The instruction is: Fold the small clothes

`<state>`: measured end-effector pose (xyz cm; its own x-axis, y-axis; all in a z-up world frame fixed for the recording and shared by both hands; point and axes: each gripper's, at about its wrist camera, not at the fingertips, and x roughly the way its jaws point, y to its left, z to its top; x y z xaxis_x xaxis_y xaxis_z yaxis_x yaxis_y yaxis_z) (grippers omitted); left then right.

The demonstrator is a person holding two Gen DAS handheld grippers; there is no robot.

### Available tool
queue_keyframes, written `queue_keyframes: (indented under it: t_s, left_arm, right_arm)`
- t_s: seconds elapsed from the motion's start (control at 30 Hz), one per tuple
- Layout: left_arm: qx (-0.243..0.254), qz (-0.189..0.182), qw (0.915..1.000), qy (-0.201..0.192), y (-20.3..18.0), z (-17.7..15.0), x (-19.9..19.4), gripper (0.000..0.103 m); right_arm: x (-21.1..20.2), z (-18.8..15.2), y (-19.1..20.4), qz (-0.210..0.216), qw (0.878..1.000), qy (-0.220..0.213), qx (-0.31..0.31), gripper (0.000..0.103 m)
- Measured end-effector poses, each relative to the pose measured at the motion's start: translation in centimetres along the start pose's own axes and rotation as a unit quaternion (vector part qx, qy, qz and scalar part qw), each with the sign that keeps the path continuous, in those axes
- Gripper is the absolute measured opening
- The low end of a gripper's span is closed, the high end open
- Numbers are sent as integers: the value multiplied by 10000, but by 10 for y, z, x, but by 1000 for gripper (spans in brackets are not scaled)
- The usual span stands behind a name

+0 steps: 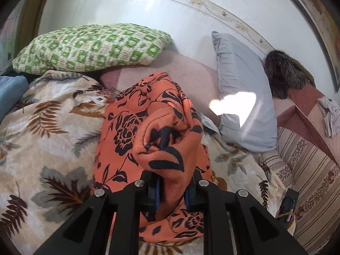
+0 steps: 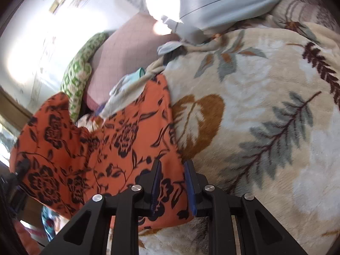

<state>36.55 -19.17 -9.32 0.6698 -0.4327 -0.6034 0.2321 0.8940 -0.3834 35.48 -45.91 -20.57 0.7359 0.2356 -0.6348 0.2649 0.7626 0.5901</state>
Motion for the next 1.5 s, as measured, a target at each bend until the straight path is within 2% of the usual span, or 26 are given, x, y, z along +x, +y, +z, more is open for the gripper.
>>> queue_keyframes:
  t_s: [0.13, 0.2, 0.27, 0.37, 0.5, 0.6, 0.67, 0.77, 0.87, 0.97, 1.1, 1.2, 1.23, 1.3, 1.37, 1.4, 1.5]
  left_arm:
    - [446, 19, 9978, 486, -43, -39, 57, 17]
    - [560, 67, 9948, 843, -51, -66, 89, 17]
    - [827, 235, 9918, 950, -57, -89, 105, 17]
    - [1151, 314, 9900, 755, -63, -98, 100, 17]
    - [752, 76, 9946, 712, -57, -79, 85, 16]
    - [830, -124, 9960, 294, -71, -65, 63, 16]
    - [972, -234, 9948, 197, -82, -64, 56, 16]
    - [1159, -288, 9914, 527, -90, -85, 72, 16]
    - [1470, -83, 9845, 951, -88, -116, 97, 15]
    - [1662, -176, 9822, 862, -88, -120, 95, 16]
    - [1655, -289, 9805, 1022, -94, -111, 98, 16]
    - [2258, -70, 9670, 1175, -104, -122, 108, 16]
    - [2347, -86, 9653, 1144, -106, -122, 107, 17]
    - [2286, -367, 9657, 1178, -104, -118, 95, 30]
    - [2135, -703, 9654, 1318, -98, -112, 79, 49]
    - [2114, -752, 9653, 1334, -96, -109, 70, 52]
    - [2184, -846, 9675, 956, -77, -93, 26, 58]
  right_arm:
    - [-13, 14, -23, -93, 9993, -238, 281, 24]
    - [-20, 21, -37, -136, 9984, -336, 442, 24]
    - [-24, 27, -52, -155, 9968, -415, 661, 24]
    - [-24, 36, -67, -123, 9946, -425, 937, 24]
    - [-23, 40, -74, -30, 9938, -398, 1042, 25]
    - [-23, 41, -73, 72, 9931, -419, 1096, 25]
    - [-24, 42, -71, 52, 9934, -440, 1057, 25]
    - [-27, 40, -73, 48, 9932, -466, 1067, 25]
    - [-26, 39, -75, 34, 9930, -437, 1100, 25]
    - [-23, 39, -76, 180, 9929, -324, 1132, 28]
    - [-21, 41, -78, 403, 9907, -252, 1273, 28]
    - [-19, 42, -80, 512, 9892, -199, 1362, 28]
    - [-19, 42, -80, 578, 9886, -179, 1381, 28]
    - [-19, 44, -78, 724, 9878, -162, 1372, 31]
    - [-19, 48, -73, 803, 9881, -215, 1292, 51]
    - [-20, 49, -70, 854, 9885, -290, 1217, 65]
    - [-15, 57, -56, 990, 9909, -292, 862, 65]
